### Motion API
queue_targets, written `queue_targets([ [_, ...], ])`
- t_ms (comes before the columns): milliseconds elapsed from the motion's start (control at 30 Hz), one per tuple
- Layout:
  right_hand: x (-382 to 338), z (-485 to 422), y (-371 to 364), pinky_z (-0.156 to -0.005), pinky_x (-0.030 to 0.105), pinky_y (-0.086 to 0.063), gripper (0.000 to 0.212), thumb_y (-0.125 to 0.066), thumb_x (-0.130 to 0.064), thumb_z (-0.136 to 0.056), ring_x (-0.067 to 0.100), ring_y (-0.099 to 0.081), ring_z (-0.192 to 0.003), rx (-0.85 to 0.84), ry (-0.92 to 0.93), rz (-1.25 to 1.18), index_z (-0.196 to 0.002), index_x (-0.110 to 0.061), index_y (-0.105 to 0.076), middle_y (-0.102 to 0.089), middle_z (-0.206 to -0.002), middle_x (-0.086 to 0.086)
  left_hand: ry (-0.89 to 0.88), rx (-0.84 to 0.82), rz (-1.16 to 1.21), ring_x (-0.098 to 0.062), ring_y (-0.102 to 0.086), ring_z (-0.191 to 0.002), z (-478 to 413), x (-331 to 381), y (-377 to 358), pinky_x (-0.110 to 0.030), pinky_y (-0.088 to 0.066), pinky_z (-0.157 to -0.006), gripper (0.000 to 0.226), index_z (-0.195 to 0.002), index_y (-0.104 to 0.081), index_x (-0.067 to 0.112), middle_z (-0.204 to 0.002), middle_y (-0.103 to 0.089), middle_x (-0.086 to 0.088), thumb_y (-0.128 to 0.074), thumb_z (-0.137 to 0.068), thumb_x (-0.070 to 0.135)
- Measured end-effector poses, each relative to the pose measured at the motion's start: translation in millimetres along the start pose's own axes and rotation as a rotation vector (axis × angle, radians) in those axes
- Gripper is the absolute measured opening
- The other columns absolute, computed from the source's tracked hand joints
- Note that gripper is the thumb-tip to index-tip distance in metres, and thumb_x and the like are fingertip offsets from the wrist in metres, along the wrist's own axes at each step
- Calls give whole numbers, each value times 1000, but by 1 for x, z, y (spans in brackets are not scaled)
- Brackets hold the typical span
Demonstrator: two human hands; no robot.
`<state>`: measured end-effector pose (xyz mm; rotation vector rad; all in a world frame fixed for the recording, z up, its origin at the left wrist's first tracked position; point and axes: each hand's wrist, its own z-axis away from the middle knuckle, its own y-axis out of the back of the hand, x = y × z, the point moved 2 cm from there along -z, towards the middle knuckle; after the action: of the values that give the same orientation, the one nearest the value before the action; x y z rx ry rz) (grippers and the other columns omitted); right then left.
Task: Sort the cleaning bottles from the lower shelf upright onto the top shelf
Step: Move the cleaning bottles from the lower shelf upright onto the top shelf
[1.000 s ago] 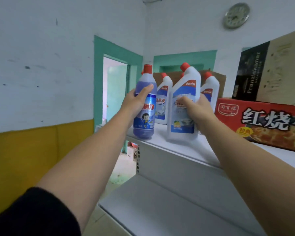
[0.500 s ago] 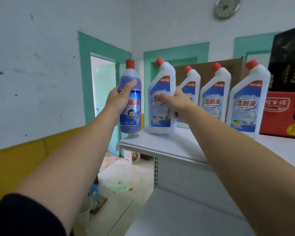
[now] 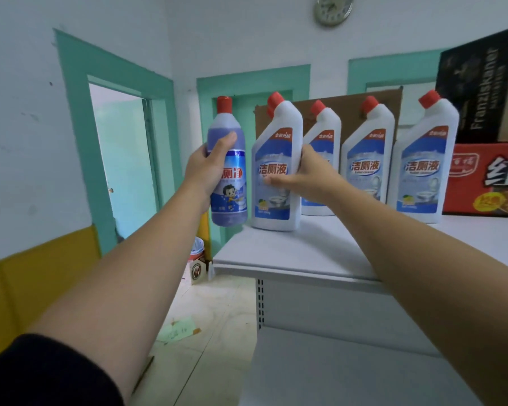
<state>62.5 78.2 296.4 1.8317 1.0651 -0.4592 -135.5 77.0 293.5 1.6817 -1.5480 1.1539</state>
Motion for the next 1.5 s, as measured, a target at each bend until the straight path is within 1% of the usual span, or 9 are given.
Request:
queue_targets([
  [100, -1, 3, -3, -90, 43, -59, 67, -84, -43, -74, 19, -67, -104, 47, 30, 33, -127, -19, -50, -67, -116, -1, -6, -11, 22, -16, -72, -67, -2, -3, -5, -31, -57, -67, 33, -97, -65, 19, -82, -74, -2, -73, -84, 48],
  [233, -4, 6, 0, -90, 42, -58, 66, -82, -45, -76, 20, -65, -105, 86, 39, 120, -124, -18, -46, -65, -119, 1, -1, -41, -1, -19, -73, -74, 1, -4, -9, -33, -57, -69, 34, -101, -63, 21, -87, -74, -3, -69, -87, 51],
  [333, -2, 7, 3, -90, 42, -58, 65, -84, -44, -74, 19, -64, -104, 60, -2, 147, -121, -20, -46, -64, -116, -1, 0, -55, -29, -18, -73, -76, 5, -4, -11, -31, -57, -68, 32, -101, -62, 22, -89, -74, -2, -65, -89, 52],
  [567, 0, 10, 3, -91, 41, -58, 57, -85, -35, -76, 17, -64, -103, 47, -3, 93, -117, -22, -47, -62, -111, -5, 0, -58, -25, -18, -73, -78, 8, -6, -13, -31, -58, -68, 31, -101, -61, 24, -90, -74, -1, -64, -90, 53],
  [967, 2, 12, -1, -91, 41, -56, 55, -81, -37, -81, 16, -62, -103, 58, -32, 64, -120, -23, -44, -59, -114, -5, 17, -42, 8, -20, -73, -77, 8, -10, -12, -35, -58, -71, 30, -102, -62, 23, -90, -74, -2, -66, -89, 50],
  [1133, -1, 12, 3, -91, 41, -57, 57, -83, -39, -79, 18, -63, -103, 38, -53, 85, -120, -24, -45, -61, -113, -4, 20, -37, -6, -20, -72, -79, 11, -9, -13, -36, -58, -74, 29, -101, -61, 24, -91, -74, -2, -66, -89, 51],
  [1300, -3, 16, 18, -95, 45, -55, 57, -80, -39, -81, 21, -62, -106, 25, -93, 158, -121, -23, -44, -60, -117, -1, 2, -45, 3, -18, -72, -74, 12, 0, -15, -35, -58, -73, 31, -99, -62, 24, -85, -73, 0, -66, -88, 52],
  [1400, 2, 23, 32, -93, 46, -57, 56, -80, -38, -82, 21, -62, -105, 25, -125, 170, -122, -24, -43, -59, -116, -3, -2, -43, 26, -19, -71, -73, 12, 4, -18, -37, -59, -75, 33, -101, -62, 22, -85, -73, -1, -68, -88, 51],
  [1500, 8, 31, 47, -94, 47, -55, 57, -78, -36, -83, 20, -59, -103, 52, -167, 163, -128, -23, -46, -59, -116, -3, 10, -42, 34, -20, -72, -73, 14, 3, -20, -36, -61, -75, 35, -102, -63, 20, -85, -74, -2, -68, -87, 51],
])
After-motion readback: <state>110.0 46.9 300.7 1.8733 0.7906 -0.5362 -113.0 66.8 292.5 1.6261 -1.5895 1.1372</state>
